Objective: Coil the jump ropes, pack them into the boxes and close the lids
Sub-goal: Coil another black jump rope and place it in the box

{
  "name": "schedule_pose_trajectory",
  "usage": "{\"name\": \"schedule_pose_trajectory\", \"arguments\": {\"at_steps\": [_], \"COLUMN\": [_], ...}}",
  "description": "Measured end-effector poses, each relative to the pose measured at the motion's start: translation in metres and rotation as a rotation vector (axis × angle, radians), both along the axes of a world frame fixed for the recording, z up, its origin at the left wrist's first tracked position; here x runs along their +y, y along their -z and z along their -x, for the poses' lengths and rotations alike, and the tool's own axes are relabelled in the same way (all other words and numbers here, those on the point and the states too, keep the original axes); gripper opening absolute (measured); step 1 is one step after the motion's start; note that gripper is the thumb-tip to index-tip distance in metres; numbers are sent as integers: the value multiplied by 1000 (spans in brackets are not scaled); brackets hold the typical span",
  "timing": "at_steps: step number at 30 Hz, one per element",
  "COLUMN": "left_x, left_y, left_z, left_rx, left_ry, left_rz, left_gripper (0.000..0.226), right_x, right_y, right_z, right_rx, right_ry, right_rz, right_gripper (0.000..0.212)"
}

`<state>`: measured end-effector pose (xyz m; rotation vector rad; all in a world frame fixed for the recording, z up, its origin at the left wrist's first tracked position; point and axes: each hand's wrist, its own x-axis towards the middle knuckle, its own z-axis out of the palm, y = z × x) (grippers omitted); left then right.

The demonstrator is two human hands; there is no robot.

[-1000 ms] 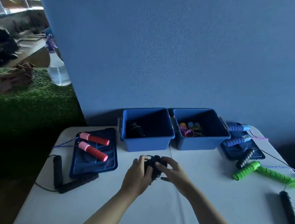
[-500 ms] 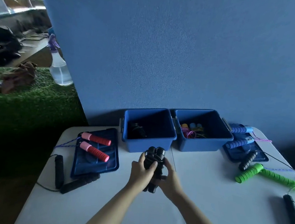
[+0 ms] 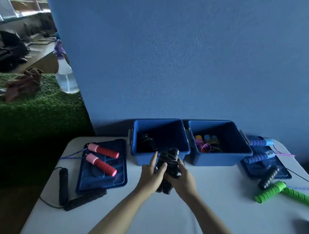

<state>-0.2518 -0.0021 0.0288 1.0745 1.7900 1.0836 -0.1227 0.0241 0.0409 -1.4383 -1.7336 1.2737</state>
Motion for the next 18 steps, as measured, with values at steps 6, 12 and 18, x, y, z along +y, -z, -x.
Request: {"name": "schedule_pose_trajectory", "arguments": {"at_steps": [6,12,18], "left_x": [20,51,74], "left_y": [-10,0,21], "left_z": [25,73,104], "left_rx": [104,553,736], "left_ry": [5,57,151], "left_rz": [37,-1,97], "left_gripper": [59,59,68], "right_x": [36,99,160], "right_y": [1,-12,6], "right_z": [10,27,48], "right_rx": [-83,-186,-311], "right_ry": [-49,-29,-44], "right_rz": [-17,-105,-74], "right_gripper": [57,52,48]}}
